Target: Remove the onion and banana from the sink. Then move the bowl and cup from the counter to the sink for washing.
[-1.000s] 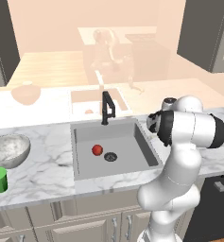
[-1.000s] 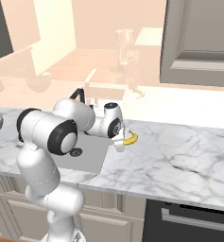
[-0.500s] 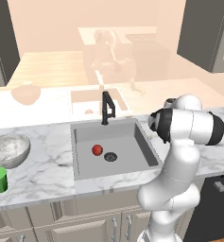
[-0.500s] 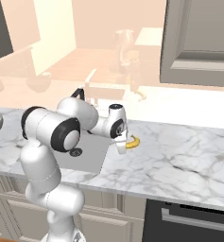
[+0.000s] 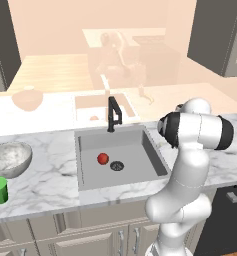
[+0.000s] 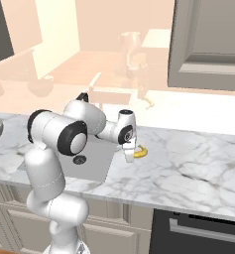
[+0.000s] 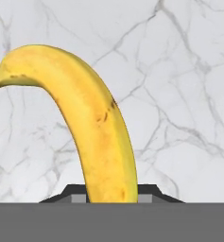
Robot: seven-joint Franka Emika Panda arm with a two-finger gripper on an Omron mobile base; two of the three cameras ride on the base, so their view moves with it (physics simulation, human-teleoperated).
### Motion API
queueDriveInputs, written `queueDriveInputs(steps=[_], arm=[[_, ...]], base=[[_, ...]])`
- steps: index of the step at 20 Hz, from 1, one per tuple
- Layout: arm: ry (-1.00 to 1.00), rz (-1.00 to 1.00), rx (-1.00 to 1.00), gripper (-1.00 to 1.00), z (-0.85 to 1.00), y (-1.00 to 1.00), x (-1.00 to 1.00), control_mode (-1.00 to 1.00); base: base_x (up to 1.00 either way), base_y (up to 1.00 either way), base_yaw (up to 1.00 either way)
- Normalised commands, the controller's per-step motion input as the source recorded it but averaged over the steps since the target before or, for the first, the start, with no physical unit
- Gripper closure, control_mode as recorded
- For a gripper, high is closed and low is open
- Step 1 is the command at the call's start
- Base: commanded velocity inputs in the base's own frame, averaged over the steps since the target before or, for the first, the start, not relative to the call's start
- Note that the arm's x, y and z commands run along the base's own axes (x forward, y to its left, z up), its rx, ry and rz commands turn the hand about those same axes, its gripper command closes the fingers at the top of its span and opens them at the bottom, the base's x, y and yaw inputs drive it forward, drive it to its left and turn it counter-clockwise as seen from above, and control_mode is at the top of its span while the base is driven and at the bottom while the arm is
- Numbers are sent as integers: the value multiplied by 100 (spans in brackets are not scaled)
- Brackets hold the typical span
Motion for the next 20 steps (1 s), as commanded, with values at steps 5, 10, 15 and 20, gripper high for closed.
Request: queueDriveInputs(steps=[5, 10, 15, 20], arm=[[3, 0, 1, 100, -11, -5, 0, -100], [2, -1, 1, 100, -10, -5, 0, -100], [4, -2, 2, 100, -10, -2, 0, -100], [6, -2, 2, 100, -10, -2, 0, -100]], base=[[0, 0, 0], [0, 0, 0], [0, 0, 0], [0, 0, 0]])
